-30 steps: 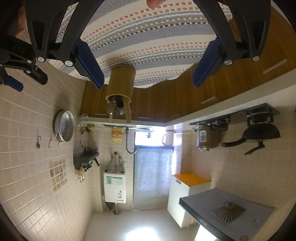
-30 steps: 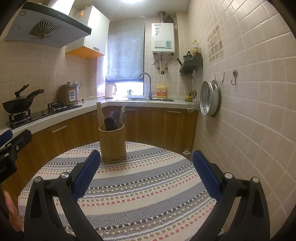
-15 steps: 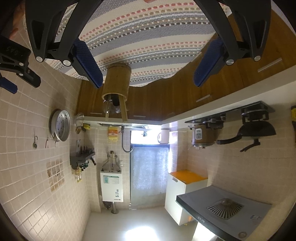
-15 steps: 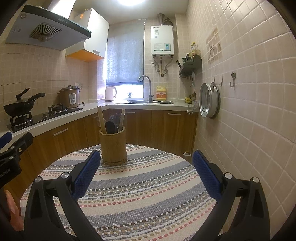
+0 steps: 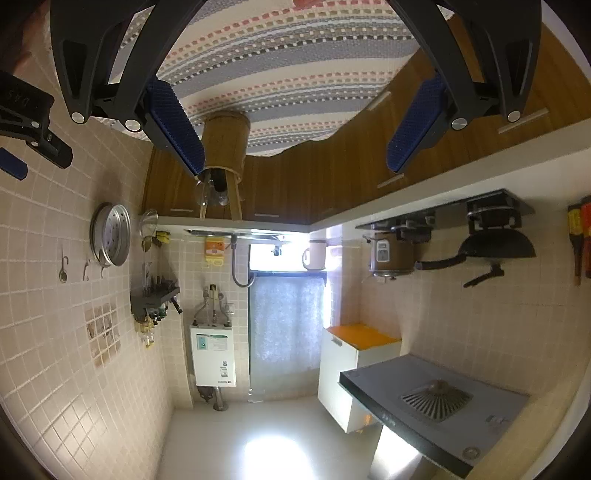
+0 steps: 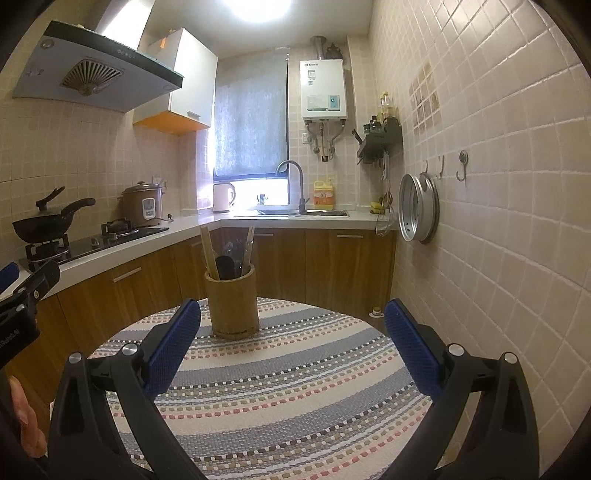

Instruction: Organize utensils

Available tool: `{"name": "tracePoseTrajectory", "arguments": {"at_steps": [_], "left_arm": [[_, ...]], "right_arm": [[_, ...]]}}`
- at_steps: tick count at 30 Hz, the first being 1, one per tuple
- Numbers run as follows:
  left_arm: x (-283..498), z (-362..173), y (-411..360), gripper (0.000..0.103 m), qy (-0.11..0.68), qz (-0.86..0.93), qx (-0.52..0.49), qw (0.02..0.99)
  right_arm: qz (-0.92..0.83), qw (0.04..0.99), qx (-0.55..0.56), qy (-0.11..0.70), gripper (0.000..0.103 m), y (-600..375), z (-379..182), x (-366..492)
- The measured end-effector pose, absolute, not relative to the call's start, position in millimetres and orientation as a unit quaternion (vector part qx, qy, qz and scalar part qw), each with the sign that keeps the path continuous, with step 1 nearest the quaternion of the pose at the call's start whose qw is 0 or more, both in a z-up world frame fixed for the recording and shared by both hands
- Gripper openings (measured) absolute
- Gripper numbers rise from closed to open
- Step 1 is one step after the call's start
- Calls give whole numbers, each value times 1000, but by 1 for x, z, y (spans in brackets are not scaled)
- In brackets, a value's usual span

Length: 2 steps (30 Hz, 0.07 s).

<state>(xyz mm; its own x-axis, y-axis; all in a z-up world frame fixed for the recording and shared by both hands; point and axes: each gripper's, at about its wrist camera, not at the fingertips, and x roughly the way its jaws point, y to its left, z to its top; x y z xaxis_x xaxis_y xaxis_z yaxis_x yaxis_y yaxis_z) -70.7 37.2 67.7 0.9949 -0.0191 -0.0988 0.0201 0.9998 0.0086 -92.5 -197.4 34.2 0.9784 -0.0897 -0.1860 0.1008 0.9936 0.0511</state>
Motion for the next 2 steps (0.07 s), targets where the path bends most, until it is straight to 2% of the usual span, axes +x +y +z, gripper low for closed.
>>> {"name": "tracePoseTrajectory", "arguments": {"at_steps": [2], "left_arm": [[-70,67,40,96,50,-9,1,999]], "right_arm": [[-48,994,30,93,95,-197,34,-93]]}}
